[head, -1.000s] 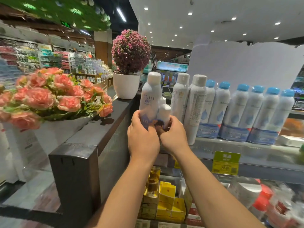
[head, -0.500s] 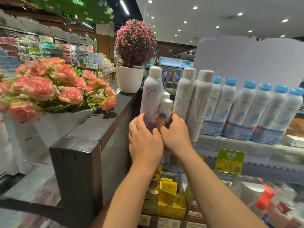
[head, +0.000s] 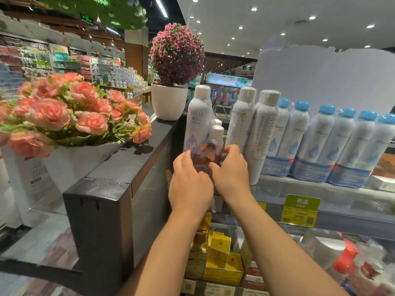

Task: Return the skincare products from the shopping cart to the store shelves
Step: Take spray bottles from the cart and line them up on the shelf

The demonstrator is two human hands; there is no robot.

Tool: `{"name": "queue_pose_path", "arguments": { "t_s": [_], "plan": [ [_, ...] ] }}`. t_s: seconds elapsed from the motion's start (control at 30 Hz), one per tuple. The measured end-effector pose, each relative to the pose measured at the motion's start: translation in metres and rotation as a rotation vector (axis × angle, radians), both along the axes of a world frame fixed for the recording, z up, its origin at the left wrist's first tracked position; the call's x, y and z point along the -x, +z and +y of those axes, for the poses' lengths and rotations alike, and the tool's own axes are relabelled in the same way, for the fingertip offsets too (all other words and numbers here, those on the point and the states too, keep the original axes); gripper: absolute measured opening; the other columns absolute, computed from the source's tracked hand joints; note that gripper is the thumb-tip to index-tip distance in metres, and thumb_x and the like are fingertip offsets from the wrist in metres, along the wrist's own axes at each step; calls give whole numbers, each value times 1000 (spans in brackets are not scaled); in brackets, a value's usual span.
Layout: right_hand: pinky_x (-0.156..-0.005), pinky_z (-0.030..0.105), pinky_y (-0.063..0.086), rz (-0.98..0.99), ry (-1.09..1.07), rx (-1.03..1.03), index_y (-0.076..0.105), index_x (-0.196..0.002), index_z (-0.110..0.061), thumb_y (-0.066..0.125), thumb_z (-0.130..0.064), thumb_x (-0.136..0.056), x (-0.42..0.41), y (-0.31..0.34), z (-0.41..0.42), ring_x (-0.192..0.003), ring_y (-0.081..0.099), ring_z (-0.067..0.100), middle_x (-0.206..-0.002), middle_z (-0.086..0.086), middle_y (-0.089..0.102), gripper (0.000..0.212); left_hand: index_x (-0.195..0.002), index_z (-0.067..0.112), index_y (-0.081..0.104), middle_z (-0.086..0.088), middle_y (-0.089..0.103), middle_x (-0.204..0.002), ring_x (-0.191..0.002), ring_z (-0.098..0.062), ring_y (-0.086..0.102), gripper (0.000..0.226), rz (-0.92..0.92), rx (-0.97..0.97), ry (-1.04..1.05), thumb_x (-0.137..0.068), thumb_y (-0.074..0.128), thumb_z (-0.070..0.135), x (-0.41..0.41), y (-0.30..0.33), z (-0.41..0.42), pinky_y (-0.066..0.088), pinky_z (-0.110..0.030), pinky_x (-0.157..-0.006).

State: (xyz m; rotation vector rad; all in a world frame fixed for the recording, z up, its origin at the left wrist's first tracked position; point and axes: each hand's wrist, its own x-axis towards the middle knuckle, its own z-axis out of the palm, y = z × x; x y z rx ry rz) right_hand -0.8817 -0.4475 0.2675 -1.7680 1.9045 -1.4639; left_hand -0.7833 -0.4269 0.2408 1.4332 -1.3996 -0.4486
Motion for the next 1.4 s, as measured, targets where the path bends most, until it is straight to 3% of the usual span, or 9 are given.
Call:
{"name": "queue_pose_path", "arguments": {
  "t_s": [0.17,0.3,0.53,0.77,1.0,1.13,1.27,1.4],
  "plan": [
    [-73,27,41,122,-50,-20,52,-95,-23,77,-24,-91,1,-1,-6,-89,53,16,-102,-2,53,25,-157,33,25,6,30,-155,-132,-19,49,63,17,-59,-1,-100,52,29,2,0,-7,50,-44,-105],
    [-78,28,40,190,-87,-61,68,-99,-20,70,-25,-95,5,-3,-11,-95,57,19,-105,1,61,6,-157,35,23,6,30,-158,-136,-20,46,64,-12,-74,-24,-100,53,31,4,0,-8,46,-50,-110],
    [-92,36,52,197,-94,-76,72,-119,-19,61,-20,-100,7,-9,-12,-110,64,22,-120,3,70,21,-158,30,29,7,29,-166,-152,-20,29,62,-132,-111,-49,-99,46,34,3,0,-15,24,-58,-123],
    [-100,37,51,207,-70,-73,71,-128,-20,53,-18,-103,8,-8,-10,-117,64,23,-127,3,71,31,-153,31,36,5,41,-159,-144,-23,40,56,-160,-166,-48,-98,44,35,3,3,-18,30,-61,-119],
    [-99,32,50,207,-61,-81,72,-127,-22,54,-19,-101,10,-8,-9,-117,64,21,-126,1,72,31,-148,32,42,6,47,-152,-139,-24,44,55,-165,-162,-55,-94,40,43,3,5,-15,33,-62,-116],
    [-84,23,42,206,-51,-96,72,-127,-22,57,-23,-101,10,-6,-5,-114,65,20,-124,0,72,30,-154,31,35,4,34,-163,-148,-24,32,57,-177,-161,-49,-100,42,46,3,7,-10,27,-61,-120],
    [-82,27,46,189,-76,-116,71,-127,-27,58,-33,-101,11,0,3,-109,65,18,-121,-5,73,29,-158,28,27,3,26,-166,-152,-24,21,63,-118,-136,-38,-101,45,50,1,10,-1,28,-55,-122],
    [-87,32,54,98,-59,-55,73,-123,-28,59,-35,-99,9,-1,15,-105,66,15,-116,-6,75,28,-157,29,27,5,23,-166,-154,-20,12,64,-66,-61,-36,-100,46,52,1,9,12,28,-57,-121]
  ]
}}
